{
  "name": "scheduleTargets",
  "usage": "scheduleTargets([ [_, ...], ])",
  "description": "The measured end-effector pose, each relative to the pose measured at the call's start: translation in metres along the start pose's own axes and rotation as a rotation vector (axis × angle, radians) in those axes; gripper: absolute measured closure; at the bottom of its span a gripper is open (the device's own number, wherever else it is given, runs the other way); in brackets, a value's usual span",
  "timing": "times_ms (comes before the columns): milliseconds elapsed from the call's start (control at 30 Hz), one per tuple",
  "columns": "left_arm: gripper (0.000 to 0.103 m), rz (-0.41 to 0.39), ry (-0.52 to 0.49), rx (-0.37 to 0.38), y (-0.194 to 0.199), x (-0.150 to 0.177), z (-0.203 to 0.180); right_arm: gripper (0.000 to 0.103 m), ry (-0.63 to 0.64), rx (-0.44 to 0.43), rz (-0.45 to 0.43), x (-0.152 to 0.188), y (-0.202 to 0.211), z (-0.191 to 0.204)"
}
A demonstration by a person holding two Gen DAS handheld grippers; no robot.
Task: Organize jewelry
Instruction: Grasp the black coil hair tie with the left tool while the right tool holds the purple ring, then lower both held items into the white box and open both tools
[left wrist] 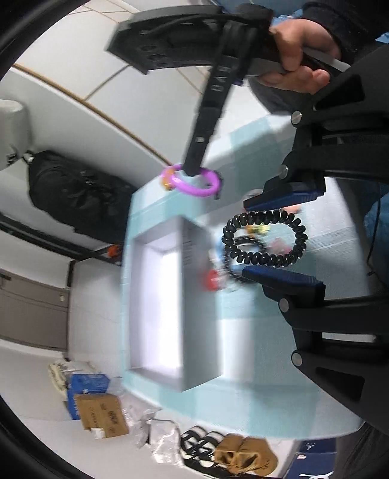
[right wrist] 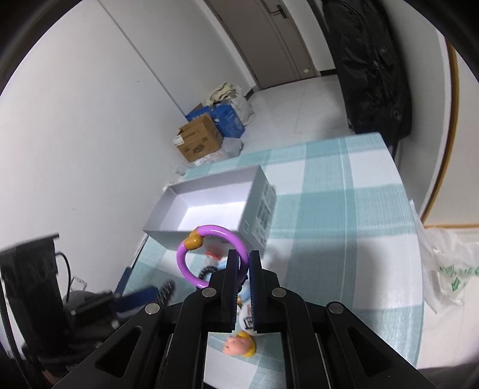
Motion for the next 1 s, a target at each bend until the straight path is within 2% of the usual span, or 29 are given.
scheduleTargets([
  [167, 0.071, -0.044, 0.030, -0.001, 0.001, -0.044, 0.006, 0.097, 0.014, -0.015, -0.011, -0.027, -0.006, 0.001],
  [300, 0.071, -0.061, 0.017, -0.030, -0.010, -0.072, 0.013, 0.097, 0.050, -0.027, -0.009, -0.051, -0.020, 0.005],
  [433, 0.071, -0.046, 0.012, -0.043, -0.028, -0.096, 0.025, 0.097, 0.082, -0.029, 0.038, -0.070, -0.045, 0.008],
  [800, 0.071, 0.074, 0.112, -0.033, -0.076, -0.113, 0.063, 0.097, 0.161, -0.020, 0.170, -0.085, -0.107, 0.011],
  [1000, 0.071, 0.100, 0.126, -0.016, -0.081, -0.114, 0.062, 0.097, 0.110, -0.028, 0.225, -0.081, -0.126, 0.000],
])
Point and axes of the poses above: each gripper's, at about its wrist camera, not at the fingertips, and y roughly against the way its jaws point, z to its left, x to its underside, the point moved 2 cm from there along -y, roughly the way its jaws point, and after that the axes turned 10 degrees about y, right-handed, at the moved point
